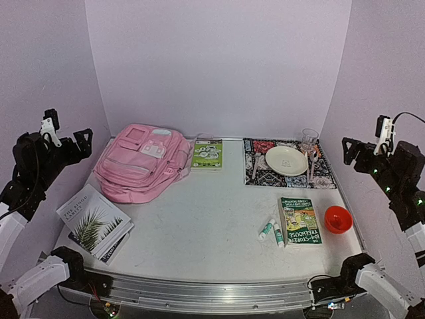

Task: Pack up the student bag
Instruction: Pick up the student bag from the corner of the board.

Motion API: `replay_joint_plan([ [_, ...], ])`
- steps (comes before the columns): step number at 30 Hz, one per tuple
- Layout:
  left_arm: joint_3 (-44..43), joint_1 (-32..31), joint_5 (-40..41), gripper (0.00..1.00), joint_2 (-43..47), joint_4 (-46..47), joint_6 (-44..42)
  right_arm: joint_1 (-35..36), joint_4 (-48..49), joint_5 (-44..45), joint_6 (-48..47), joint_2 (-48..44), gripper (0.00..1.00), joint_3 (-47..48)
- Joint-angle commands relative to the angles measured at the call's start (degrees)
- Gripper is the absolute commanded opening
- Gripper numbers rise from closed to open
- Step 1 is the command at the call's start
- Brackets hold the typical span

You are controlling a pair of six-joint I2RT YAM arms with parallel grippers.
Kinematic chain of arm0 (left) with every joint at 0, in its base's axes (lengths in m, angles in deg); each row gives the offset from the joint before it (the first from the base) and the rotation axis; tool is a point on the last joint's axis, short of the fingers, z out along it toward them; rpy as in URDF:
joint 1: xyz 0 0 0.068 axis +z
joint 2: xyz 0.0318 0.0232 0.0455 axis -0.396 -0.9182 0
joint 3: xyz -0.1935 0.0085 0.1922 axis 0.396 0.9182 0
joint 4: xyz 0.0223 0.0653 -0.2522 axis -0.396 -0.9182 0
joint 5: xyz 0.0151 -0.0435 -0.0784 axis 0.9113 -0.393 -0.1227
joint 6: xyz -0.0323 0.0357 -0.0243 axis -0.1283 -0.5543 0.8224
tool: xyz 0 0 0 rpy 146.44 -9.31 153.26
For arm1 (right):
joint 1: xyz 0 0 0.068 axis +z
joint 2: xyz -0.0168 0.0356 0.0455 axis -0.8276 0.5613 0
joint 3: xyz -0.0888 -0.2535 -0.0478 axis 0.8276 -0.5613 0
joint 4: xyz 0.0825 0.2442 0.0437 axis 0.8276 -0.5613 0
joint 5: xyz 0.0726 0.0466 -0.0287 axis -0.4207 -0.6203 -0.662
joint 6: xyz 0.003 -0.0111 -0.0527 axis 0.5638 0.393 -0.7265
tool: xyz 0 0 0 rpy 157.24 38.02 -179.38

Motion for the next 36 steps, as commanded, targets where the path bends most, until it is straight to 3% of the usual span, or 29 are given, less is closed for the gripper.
replay_joint_plan([
  [1,0.17,-0.09,0.52,1.00,-0.89,1.10,0.45,-0.17,3.19,0.16,0.24,0.12,0.98,-0.11],
  [12,-1.91,-0.10,-3.08,1.00,-10.08,-0.80,1.42,-0.18,3.23,-2.59,0.23,0.72,0.98,-0.43],
  [16,-4.57,0.70,-3.20,1.00,-18.03,-1.78,2.70,-0.17,3.23,-4.06,0.06,1.28,0.98,-0.52],
  [22,-9.83,9.20,-13.09,1.00,-32.29,-2.41,5.94,-0.21,3.32,-7.49,1.40,1.26,0.98,-1.12],
  [25,-14.05,11.06,-13.67,1.00,-39.23,-3.25,6.16,-0.22,3.41,-8.37,2.08,0.99,0.98,-1.79],
  [36,-32.94,18.83,-22.27,0.99,-63.79,-9.22,-0.54,-0.21,3.58,-11.43,3.15,0.30,0.98,-2.95],
])
